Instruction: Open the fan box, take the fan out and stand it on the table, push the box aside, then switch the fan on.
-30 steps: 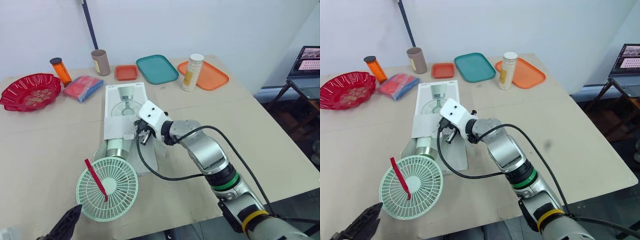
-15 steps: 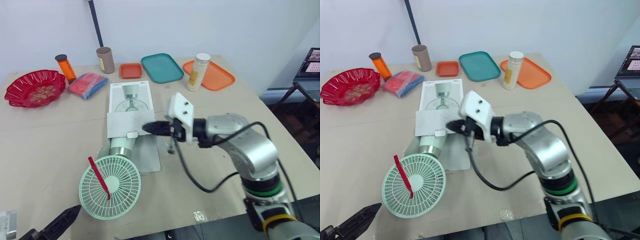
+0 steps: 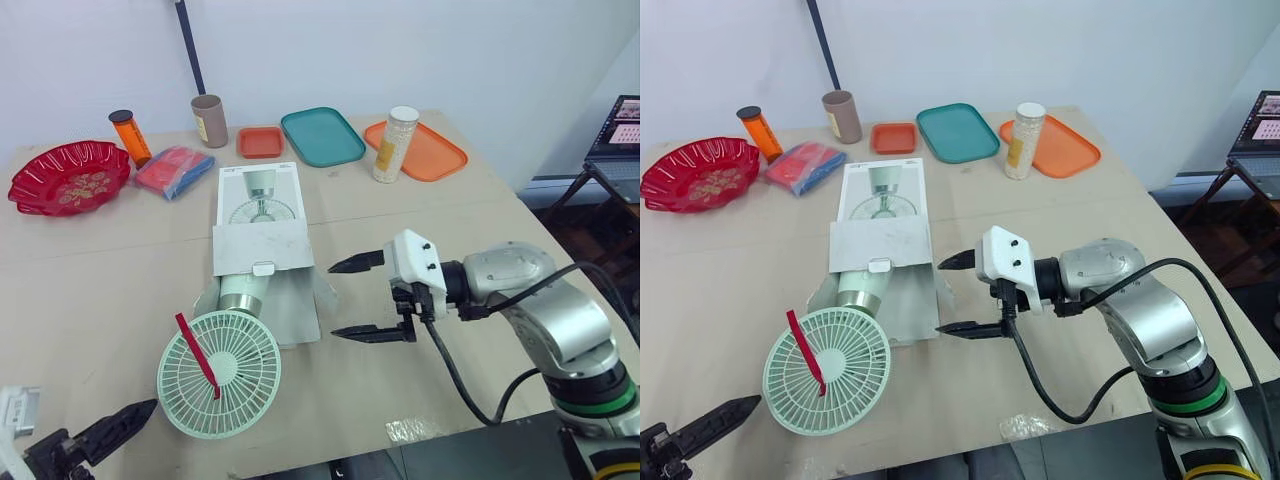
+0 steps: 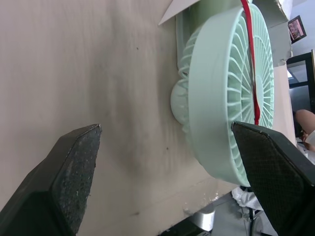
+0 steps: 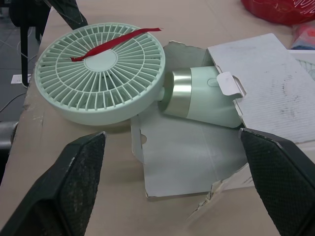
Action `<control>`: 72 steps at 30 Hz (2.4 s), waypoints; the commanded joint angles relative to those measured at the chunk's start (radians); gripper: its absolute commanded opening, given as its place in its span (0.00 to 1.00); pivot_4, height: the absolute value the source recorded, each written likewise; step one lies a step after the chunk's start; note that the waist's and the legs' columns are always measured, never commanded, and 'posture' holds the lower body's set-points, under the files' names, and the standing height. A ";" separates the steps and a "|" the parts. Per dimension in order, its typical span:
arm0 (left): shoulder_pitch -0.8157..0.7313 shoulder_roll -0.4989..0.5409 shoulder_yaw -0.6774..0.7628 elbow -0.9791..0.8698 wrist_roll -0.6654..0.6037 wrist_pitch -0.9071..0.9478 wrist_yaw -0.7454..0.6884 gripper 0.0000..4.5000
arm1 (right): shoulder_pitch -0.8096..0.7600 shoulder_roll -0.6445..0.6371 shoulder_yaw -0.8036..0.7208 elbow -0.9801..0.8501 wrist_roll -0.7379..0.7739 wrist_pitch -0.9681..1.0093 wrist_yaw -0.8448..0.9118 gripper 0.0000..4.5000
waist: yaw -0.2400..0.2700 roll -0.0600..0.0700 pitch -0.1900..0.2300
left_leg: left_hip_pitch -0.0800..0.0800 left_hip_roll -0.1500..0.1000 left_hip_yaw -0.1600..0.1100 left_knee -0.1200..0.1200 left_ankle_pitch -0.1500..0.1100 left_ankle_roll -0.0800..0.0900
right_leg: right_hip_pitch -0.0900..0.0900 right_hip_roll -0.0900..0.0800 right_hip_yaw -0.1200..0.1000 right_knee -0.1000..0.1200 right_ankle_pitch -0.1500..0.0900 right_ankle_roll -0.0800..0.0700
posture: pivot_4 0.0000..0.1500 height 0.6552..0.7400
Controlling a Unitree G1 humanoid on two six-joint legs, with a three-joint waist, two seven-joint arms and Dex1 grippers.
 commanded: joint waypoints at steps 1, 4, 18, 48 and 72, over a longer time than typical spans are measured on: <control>-0.038 0.027 0.045 0.027 0.050 0.021 -0.043 1.00 | -0.005 -0.037 -0.042 -0.002 0.028 -0.028 0.033 1.00 | 0.002 0.000 0.000 | 0.000 0.000 0.000 0.000 0.000 0.000 | 0.000 0.000 0.000 0.000 0.000 0.000 | 1.00 1.00; -0.072 0.046 0.068 0.039 0.143 0.018 -0.094 1.00 | -0.001 -0.059 -0.038 0.006 0.029 -0.044 0.051 1.00 | 0.003 0.000 0.000 | 0.000 0.000 0.000 0.001 0.000 0.000 | 0.000 0.000 0.000 0.000 0.000 0.000 | 1.00 1.00; -0.274 0.104 0.016 0.284 1.155 -0.955 -0.772 1.00 | -0.010 -0.071 -0.017 0.052 -0.001 -0.115 0.072 1.00 | 0.018 0.000 0.000 | 0.000 0.000 0.001 0.001 0.000 -0.001 | 0.000 0.000 0.000 0.000 0.001 -0.001 | 1.00 1.00; -0.885 0.245 -0.533 0.900 1.349 -2.100 -0.712 1.00 | 0.007 -0.160 -0.167 -0.012 0.238 0.065 0.072 1.00 | 0.024 0.001 -0.001 | -0.002 0.002 0.001 0.007 -0.001 0.003 | 0.000 -0.001 -0.004 0.002 0.007 0.000 | 1.00 1.00; -1.123 0.162 -0.669 1.030 1.748 -2.369 -0.420 1.00 | 0.022 -0.168 -0.155 -0.050 0.220 0.031 0.040 1.00 | 0.025 0.002 -0.002 | -0.001 0.001 0.001 0.008 -0.001 0.003 | 0.001 -0.001 -0.004 0.003 0.008 0.000 | 1.00 1.00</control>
